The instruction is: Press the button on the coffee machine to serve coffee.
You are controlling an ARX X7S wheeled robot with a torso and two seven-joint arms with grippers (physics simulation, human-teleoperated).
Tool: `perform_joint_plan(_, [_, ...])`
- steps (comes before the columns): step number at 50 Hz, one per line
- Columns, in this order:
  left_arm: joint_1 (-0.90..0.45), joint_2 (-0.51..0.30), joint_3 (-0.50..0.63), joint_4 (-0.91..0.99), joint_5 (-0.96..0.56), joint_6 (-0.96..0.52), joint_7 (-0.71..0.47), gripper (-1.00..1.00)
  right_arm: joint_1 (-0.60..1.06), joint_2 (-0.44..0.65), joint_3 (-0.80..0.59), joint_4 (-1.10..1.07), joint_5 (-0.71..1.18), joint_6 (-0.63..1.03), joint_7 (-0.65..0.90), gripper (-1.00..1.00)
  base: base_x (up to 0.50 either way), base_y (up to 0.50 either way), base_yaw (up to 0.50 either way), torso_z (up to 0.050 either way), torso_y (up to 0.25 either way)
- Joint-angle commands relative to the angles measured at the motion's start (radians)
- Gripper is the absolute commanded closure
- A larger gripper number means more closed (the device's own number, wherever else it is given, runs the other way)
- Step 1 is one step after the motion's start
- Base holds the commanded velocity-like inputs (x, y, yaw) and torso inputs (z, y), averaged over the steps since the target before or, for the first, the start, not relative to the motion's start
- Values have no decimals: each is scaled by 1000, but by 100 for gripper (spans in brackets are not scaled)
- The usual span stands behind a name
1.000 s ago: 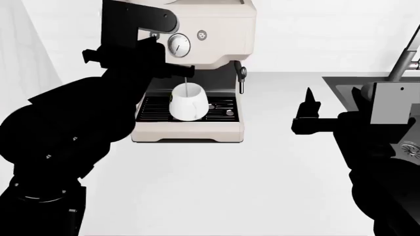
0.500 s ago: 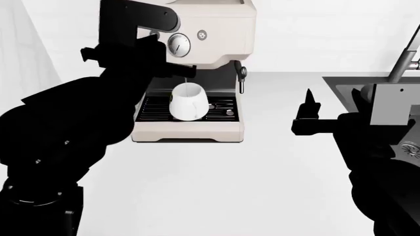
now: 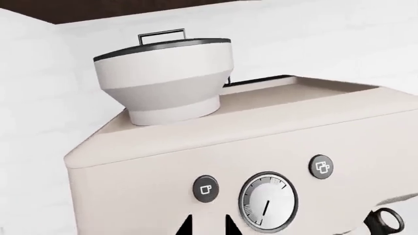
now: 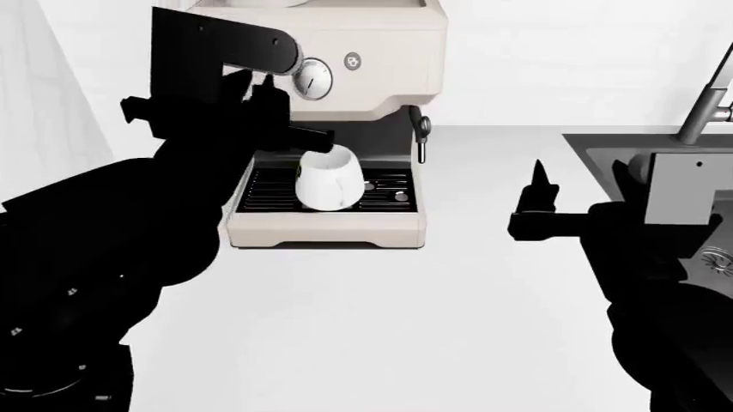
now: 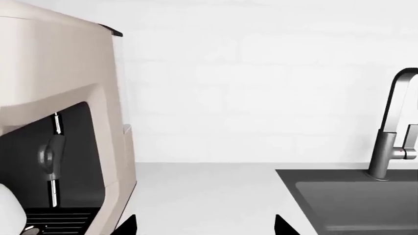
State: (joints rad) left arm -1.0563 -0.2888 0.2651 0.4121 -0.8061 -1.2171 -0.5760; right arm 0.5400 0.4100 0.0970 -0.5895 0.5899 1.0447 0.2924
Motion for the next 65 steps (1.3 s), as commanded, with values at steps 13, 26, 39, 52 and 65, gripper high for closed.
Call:
perform_joint_plan(13, [109, -42, -58, 115, -80, -59, -54, -100, -24, -2, 13, -16, 13, -7, 12, -100, 0, 0, 0, 0, 0])
perform_joint_plan(26, [155, -66, -92, 152, -120, -86, -83, -100, -43, -3, 20, -18, 16, -20, 15, -100, 0, 0, 0, 0, 0])
perform_joint_plan(39, [221, -87, -101, 157, -117, -69, -98, -100, -48, -3, 19, -12, 17, -29, 18, -100, 0, 0, 0, 0, 0])
perform_joint_plan(52, [342, -140, -32, 156, -17, 64, -55, -100, -115, -21, 23, 4, 5, -109, -4, -100, 0, 0, 0, 0, 0])
perform_joint_plan(65, [487, -173, 7, 39, 138, 316, 17, -100, -282, -51, 19, 2, -45, -266, -36, -100, 0, 0, 0, 0, 0])
